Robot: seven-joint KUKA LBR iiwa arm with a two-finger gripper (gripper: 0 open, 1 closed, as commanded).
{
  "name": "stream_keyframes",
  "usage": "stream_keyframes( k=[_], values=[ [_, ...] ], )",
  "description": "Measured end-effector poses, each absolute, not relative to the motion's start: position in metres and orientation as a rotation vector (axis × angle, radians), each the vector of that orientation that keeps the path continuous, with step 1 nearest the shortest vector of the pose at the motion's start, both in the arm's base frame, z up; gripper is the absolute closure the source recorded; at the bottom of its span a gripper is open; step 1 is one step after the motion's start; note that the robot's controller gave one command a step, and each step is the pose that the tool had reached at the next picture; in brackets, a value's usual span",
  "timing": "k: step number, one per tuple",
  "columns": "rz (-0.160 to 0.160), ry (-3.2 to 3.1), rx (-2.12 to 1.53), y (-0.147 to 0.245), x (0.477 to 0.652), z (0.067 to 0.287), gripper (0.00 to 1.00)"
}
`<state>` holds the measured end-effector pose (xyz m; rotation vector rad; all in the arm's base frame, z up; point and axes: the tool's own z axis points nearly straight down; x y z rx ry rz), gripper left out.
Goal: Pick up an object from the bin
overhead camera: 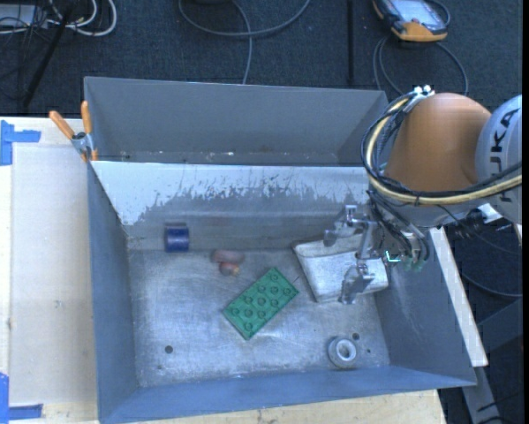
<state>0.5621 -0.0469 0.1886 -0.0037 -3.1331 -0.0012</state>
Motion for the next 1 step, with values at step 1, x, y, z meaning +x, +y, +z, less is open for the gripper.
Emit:
stream_keyframes(
  k=[1],
  values=[
    [-0.014, -3.123, 0.177, -0.0972, 0.6168, 0.0826, 0.00]
  ],
)
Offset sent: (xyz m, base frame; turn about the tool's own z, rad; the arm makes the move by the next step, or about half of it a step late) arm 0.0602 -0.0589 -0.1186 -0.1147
